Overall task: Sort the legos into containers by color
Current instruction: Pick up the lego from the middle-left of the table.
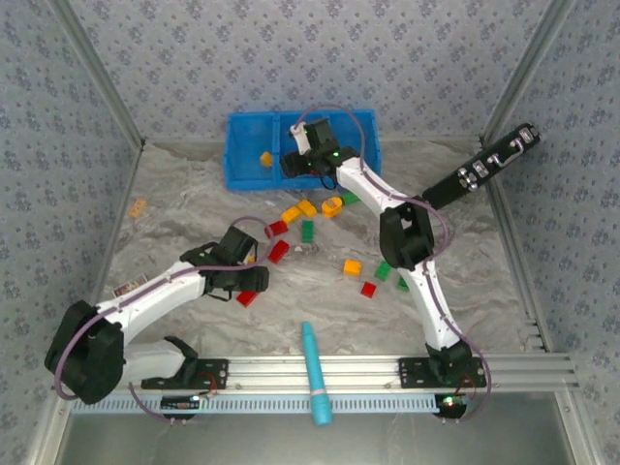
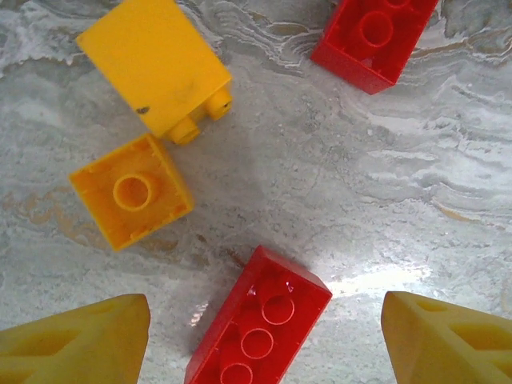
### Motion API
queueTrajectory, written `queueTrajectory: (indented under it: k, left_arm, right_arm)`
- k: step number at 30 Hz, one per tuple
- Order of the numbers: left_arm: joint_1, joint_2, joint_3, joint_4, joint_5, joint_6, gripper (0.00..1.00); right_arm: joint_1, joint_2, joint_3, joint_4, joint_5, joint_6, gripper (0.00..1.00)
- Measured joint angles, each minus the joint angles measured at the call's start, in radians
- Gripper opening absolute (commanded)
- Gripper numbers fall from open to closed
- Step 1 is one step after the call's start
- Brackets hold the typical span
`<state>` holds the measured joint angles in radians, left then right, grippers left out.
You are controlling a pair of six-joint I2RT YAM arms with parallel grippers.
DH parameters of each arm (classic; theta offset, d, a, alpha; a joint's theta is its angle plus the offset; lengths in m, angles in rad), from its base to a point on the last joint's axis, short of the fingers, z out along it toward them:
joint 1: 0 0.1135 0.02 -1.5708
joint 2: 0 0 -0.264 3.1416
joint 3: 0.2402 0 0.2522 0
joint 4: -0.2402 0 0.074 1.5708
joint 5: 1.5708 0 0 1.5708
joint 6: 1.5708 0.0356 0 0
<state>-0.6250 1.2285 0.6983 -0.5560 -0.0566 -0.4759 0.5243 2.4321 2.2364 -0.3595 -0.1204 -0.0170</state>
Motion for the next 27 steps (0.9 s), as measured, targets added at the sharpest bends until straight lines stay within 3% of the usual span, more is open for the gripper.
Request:
queueTrajectory:
  k: [13, 27]
  left_arm:
    - [-0.071, 0.098, 0.001, 0.017, 0.011, 0.022, 0.76]
    - [-0.104, 0.227, 0.024, -0.001, -0.043, -0.053, 0.51]
  right_arm:
    - [0.006, -0.222, -0.109, 0.021, -0.004, -0.063, 0.80]
    - [0.006, -0.392, -0.276, 0.021, 0.093, -0.086, 0.83]
